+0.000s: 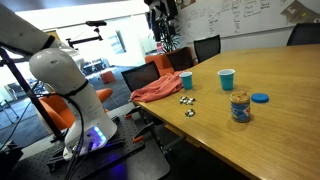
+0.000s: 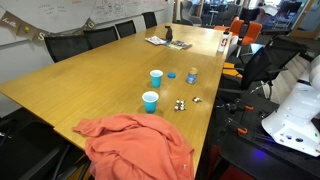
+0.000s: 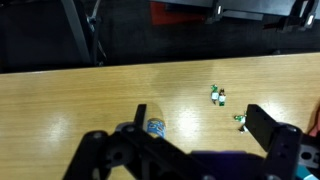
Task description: Place the blue lid on top of the peanut butter jar
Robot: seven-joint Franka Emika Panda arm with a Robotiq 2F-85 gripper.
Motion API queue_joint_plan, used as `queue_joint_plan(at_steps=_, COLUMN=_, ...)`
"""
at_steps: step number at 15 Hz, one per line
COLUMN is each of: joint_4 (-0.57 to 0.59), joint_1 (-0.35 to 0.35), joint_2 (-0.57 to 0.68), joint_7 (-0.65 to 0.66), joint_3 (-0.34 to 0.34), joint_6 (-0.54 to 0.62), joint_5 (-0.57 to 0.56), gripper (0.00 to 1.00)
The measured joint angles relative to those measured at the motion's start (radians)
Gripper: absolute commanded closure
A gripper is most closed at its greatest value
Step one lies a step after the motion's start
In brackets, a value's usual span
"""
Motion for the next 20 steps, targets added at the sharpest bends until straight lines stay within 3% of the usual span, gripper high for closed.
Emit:
queue_joint_plan(at_steps=4, joint_4=0.025, joint_1=-0.008, joint_2=0.141, joint_7=0.093, joint_3=0.0, joint_6=0.179, joint_5=0.0, gripper=0.0)
queue_joint_plan(at_steps=9, joint_4=0.162, joint_1=-0.027, joint_2=0.461, joint_7=0.185, joint_3=-0.001, joint_6=0.335, joint_5=0.013, gripper=0.0)
queue_joint_plan(at_steps=15, joint_4=0.418, joint_1=-0.036, joint_2=0.829, joint_7=0.2, joint_3=0.011, joint_6=0.396, joint_5=0.148, gripper=0.0)
queue_joint_plan(at_steps=20, joint_4=0.488, joint_1=-0.042, joint_2=0.9, joint_7=0.2, joint_3=0.018, joint_6=0.397, joint_5=0.164, gripper=0.0)
